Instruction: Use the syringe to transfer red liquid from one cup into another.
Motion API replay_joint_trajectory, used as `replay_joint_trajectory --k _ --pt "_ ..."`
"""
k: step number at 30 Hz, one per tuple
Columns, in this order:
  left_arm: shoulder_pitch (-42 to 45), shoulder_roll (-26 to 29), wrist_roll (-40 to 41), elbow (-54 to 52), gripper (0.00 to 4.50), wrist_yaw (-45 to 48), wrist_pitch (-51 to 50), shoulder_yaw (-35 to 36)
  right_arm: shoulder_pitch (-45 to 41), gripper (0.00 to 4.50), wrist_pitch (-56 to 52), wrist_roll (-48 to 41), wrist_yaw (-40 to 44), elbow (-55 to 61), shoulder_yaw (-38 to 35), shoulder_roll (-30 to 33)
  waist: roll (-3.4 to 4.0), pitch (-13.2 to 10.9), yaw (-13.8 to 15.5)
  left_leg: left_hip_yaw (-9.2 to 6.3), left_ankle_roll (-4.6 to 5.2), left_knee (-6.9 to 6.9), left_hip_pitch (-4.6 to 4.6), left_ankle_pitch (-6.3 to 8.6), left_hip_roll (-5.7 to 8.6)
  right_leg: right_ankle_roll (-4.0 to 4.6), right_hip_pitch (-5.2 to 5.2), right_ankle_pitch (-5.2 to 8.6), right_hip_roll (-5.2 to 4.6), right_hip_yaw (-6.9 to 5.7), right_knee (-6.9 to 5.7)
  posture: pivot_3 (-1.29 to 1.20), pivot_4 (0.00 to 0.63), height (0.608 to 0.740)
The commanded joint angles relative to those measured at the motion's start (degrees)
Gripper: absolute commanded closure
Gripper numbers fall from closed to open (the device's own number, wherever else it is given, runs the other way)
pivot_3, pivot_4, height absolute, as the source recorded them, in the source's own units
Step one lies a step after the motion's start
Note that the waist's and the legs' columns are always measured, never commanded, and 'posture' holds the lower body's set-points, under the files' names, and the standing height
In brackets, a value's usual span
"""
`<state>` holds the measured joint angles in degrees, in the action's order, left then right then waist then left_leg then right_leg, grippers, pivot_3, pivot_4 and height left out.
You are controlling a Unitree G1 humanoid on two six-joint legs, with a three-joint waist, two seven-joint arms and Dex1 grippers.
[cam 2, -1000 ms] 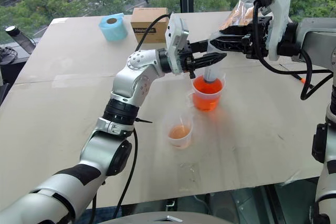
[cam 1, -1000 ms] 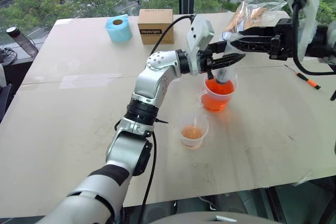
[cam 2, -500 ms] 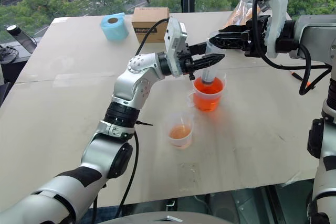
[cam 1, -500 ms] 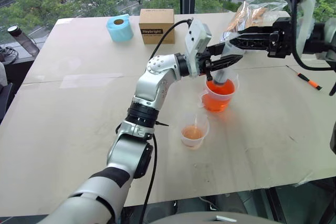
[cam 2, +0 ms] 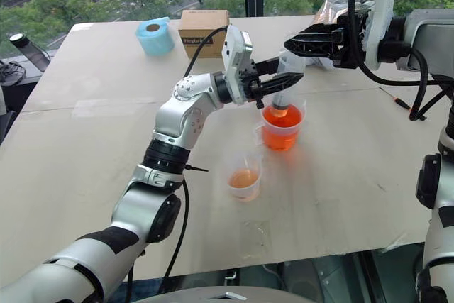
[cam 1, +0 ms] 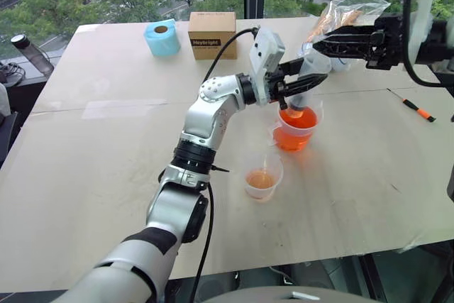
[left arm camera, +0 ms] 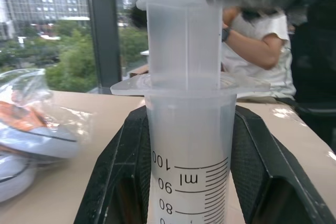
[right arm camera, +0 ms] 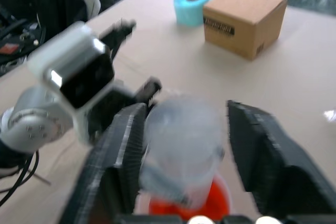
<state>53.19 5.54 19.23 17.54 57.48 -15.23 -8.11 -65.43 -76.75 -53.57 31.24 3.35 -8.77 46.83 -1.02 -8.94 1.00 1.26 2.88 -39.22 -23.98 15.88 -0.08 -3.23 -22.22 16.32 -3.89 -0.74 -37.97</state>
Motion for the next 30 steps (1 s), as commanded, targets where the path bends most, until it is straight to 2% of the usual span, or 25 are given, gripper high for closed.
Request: replay_joint_trajectory --k 1,2,9,18,30 --pt "0.5 -0.7 0.0 -0.2 3.05 0.4 1.7 -0.2 -2.0 0.25 3.3 2.1 -0.4 1.0 -3.3 1.7 0.00 0.0 -0.2 0.00 0.00 0.00 -0.01 0.00 0.00 0.00 0.00 0.00 0.00 0.00 0.00 0.00 0.150 0.740" --pt "0.7 -0.8 0.1 0.0 3.05 0.1 1.9 0.0 -2.0 0.02 3.6 2.0 -0.1 0.9 -4.0 1.6 0.00 0.0 -0.2 0.01 0.01 0.00 -0.01 0.00 0.00 0.00 0.00 0.00 0.00 0.02 0.00 0.00 0.150 0.740" --pt "1.9 -0.4 0.4 -0.6 3.05 -1.2 2.9 0.8 -2.1 0.02 4.2 0.8 0.1 -0.1 -8.3 1.4 0.06 0.0 -0.5 0.04 0.00 0.03 0.00 0.00 -0.05 0.00 -0.06 0.00 -0.06 0.06 -0.02 0.00 0.150 0.740" --pt "4.7 1.3 2.4 -5.7 3.05 -3.3 -1.9 2.6 -0.9 0.02 5.0 0.9 -1.9 -0.2 -11.8 0.4 0.06 0.0 -0.2 0.05 0.00 0.03 -0.02 0.00 -0.05 0.00 -0.06 0.00 -0.07 0.07 -0.01 0.00 0.150 0.740" --pt "4.9 3.4 5.7 -13.7 3.05 -6.7 -8.2 4.6 0.8 0.02 7.0 1.3 -3.5 -0.6 -13.1 -0.5 0.06 0.0 -0.3 0.04 0.00 0.03 -0.02 0.00 -0.04 0.00 -0.06 0.00 -0.08 0.07 -0.01 0.00 0.150 0.740"
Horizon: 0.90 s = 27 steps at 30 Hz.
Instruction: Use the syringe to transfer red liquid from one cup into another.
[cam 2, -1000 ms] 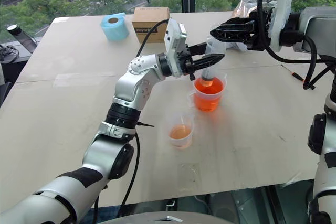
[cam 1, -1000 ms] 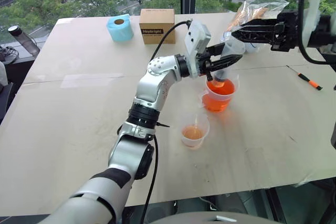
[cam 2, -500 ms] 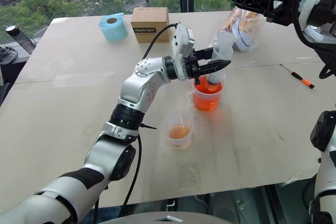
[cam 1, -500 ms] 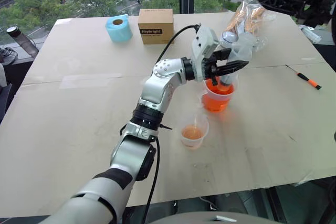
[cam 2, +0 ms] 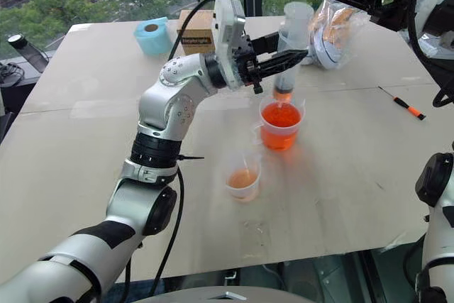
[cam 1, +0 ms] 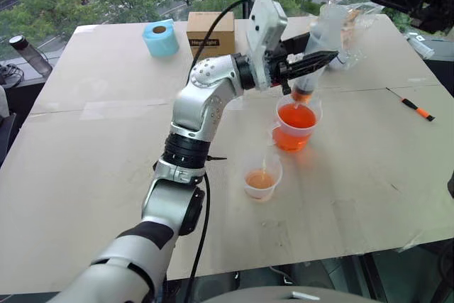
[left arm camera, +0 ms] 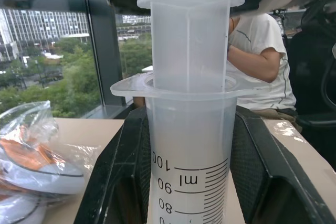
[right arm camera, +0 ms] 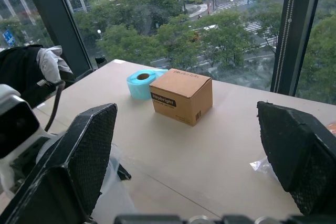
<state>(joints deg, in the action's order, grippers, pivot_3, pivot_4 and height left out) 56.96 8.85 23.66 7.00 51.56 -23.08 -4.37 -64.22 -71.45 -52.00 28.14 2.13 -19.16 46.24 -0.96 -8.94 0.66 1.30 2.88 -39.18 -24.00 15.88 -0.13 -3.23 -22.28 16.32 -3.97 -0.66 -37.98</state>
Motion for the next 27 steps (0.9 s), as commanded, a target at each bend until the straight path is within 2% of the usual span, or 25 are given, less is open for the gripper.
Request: replay_joint_trajectory --k 1,9,14,21,27 --pt "0.4 0.2 1.0 -3.3 3.05 -1.0 -0.2 0.5 -0.1 0.02 1.9 -0.5 -0.6 0.8 -3.0 -0.2 0.00 0.0 0.0 0.00 0.00 0.00 0.00 0.00 0.00 0.00 0.00 0.00 0.01 0.00 0.00 0.00 0.150 0.740" --pt "-0.4 1.7 4.7 -8.5 3.05 -2.4 -3.9 2.5 3.5 0.02 9.3 -1.3 4.1 2.0 -4.5 -1.5 0.02 0.0 0.0 0.00 0.00 0.00 0.01 0.00 0.00 0.00 0.01 0.00 0.04 0.00 0.00 0.00 0.150 0.740" --pt "-0.7 4.4 14.2 -17.1 3.05 -3.6 -12.9 6.3 5.7 0.02 11.7 -4.8 7.2 4.8 -5.2 -3.3 0.03 0.0 -0.3 -0.01 -0.01 0.02 0.02 0.00 -0.02 0.00 0.01 0.00 0.00 0.01 0.00 0.00 0.150 0.740" --pt "-3.7 13.2 30.0 -28.8 3.05 -5.5 -28.0 11.1 10.0 0.02 11.0 -9.9 8.8 7.6 -5.8 -3.2 0.03 0.0 -0.5 -0.05 -0.01 -0.03 0.05 -0.01 -0.02 0.00 0.07 0.00 -0.04 -0.01 0.00 0.00 0.150 0.740" --pt "-10.1 21.1 35.7 -35.3 3.05 -4.9 -32.1 11.2 13.0 0.02 10.3 -14.9 11.7 8.6 -6.0 -2.1 0.04 0.0 -1.1 -0.06 -0.01 -0.02 0.12 -0.01 -0.02 0.00 0.13 0.00 -0.03 -0.01 0.00 0.00 0.150 0.740"
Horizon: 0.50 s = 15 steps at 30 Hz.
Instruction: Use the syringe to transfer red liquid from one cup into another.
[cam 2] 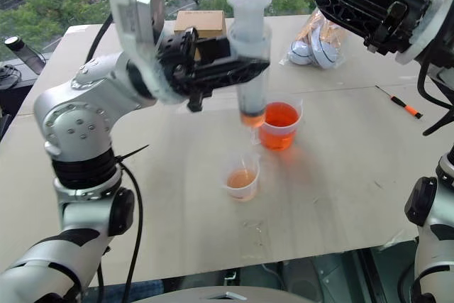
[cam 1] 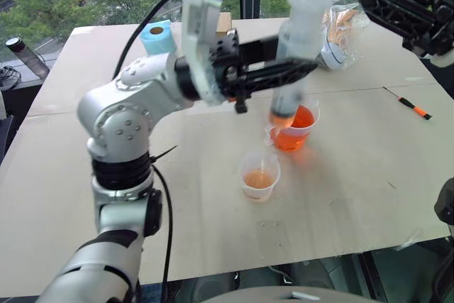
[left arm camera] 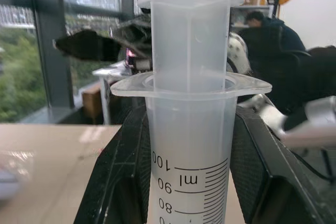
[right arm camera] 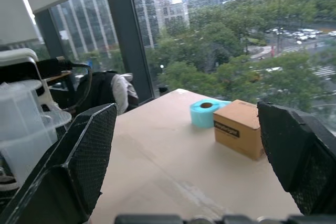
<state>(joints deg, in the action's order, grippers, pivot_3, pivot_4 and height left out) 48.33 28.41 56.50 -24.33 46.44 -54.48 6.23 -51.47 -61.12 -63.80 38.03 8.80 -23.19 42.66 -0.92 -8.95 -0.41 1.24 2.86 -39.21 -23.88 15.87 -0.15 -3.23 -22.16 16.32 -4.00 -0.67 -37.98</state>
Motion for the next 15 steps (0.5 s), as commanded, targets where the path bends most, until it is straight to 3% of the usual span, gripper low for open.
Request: replay_joint_trajectory --k 1,8,15 --pt "-2.8 2.1 3.1 -4.8 3.05 0.1 -0.6 0.3 0.9 0.02 -0.2 -4.0 2.8 2.2 -1.9 1.8 0.00 0.0 0.0 0.00 0.00 0.00 0.01 0.00 0.00 0.00 0.01 0.00 0.00 0.00 0.00 0.00 0.150 0.740" --pt "-9.2 2.8 -1.6 -5.7 3.05 1.0 4.6 -3.0 2.9 0.02 -1.8 -9.0 6.5 4.9 0.4 3.4 0.00 0.0 -0.1 0.00 0.00 -0.01 0.05 0.00 0.00 0.00 0.03 0.00 0.06 0.00 -0.01 0.00 0.150 0.740" --pt "-14.2 2.8 -7.0 -5.4 3.05 3.8 10.6 -6.8 1.5 0.02 -2.9 -15.4 2.3 9.9 4.6 1.0 0.01 0.0 -0.2 0.01 0.01 0.00 0.07 0.00 0.00 0.00 0.03 0.00 0.01 0.03 0.00 0.00 0.150 0.740"
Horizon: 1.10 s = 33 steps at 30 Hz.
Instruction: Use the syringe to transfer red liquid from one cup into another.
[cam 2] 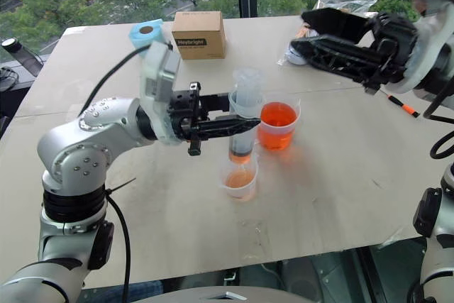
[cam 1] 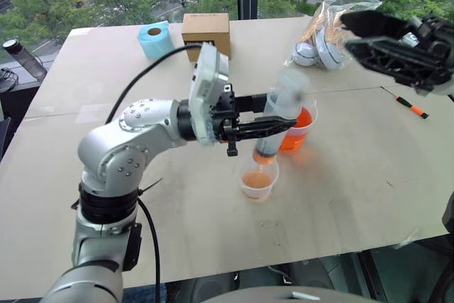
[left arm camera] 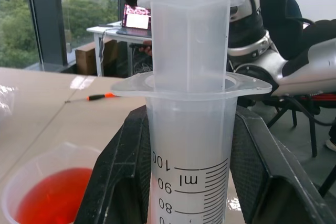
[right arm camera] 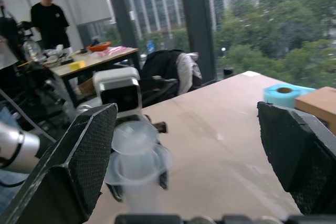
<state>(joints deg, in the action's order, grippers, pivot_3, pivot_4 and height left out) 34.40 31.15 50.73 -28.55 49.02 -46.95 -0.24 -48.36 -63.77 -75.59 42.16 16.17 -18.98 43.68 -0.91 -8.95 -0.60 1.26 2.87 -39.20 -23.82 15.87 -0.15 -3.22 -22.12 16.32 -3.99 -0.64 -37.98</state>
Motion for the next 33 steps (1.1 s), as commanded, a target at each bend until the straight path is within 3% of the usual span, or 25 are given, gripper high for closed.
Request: replay_joint_trajectory --k 1,2,5,8,9,13,33 --pt "-0.5 0.0 -1.6 -1.1 3.05 1.4 3.6 -0.6 -1.5 0.02 -0.2 -4.3 -2.7 2.8 0.9 -0.2 0.00 0.0 0.0 0.00 0.00 0.00 0.00 0.00 0.00 0.00 0.00 0.00 -0.01 0.00 0.00 0.00 0.150 0.740" --pt "-0.7 0.0 -1.9 -1.1 3.05 1.6 4.1 -0.8 -1.4 0.02 -0.1 -4.9 -3.5 3.0 1.3 -0.3 0.00 0.0 0.1 0.00 0.00 0.00 0.00 0.00 0.00 0.00 0.00 0.00 -0.01 -0.01 0.00 0.00 0.150 0.740" --pt "-1.0 -0.4 -2.8 -0.6 3.05 1.7 5.0 -1.4 -0.7 0.83 -0.5 -6.4 -4.3 4.5 3.2 -0.3 0.00 0.0 0.2 -0.01 0.01 -0.01 -0.01 0.01 0.01 0.00 0.01 0.00 -0.02 -0.02 0.02 0.00 0.150 0.740" --pt "-1.1 -0.6 -3.3 -0.6 3.05 1.6 5.6 -1.9 -1.3 2.40 -0.3 -7.4 -6.6 5.7 5.1 -1.1 0.00 0.0 0.1 -0.01 0.01 -0.01 -0.01 0.01 0.01 0.00 0.01 0.00 -0.02 -0.02 0.01 0.00 0.150 0.740" --pt "-1.1 -0.7 -3.4 -0.5 3.05 1.6 5.7 -2.0 -1.5 2.67 -0.2 -7.7 -7.3 6.0 5.6 -1.3 0.00 0.0 0.1 -0.02 0.01 -0.01 -0.01 0.01 0.01 0.00 0.01 0.00 -0.02 -0.02 0.01 0.00 0.150 0.740" --pt "-0.9 -1.1 -3.5 -0.7 3.05 1.2 5.7 -2.3 -2.3 4.46 -0.1 -9.0 -11.1 6.4 8.0 -2.9 0.00 0.0 0.0 -0.02 0.01 -0.01 -0.01 0.01 0.00 0.00 0.01 0.00 -0.03 -0.01 0.00 0.00 0.150 0.740" --pt "-0.2 -2.7 -3.9 -0.7 3.05 -0.9 6.4 -2.2 2.9 4.46 -2.2 -3.4 -5.6 8.1 13.8 2.6 -0.01 0.0 0.0 -0.03 0.02 0.00 -0.01 0.01 0.00 0.00 0.01 0.00 -0.03 -0.03 0.02 0.00 0.150 0.740"
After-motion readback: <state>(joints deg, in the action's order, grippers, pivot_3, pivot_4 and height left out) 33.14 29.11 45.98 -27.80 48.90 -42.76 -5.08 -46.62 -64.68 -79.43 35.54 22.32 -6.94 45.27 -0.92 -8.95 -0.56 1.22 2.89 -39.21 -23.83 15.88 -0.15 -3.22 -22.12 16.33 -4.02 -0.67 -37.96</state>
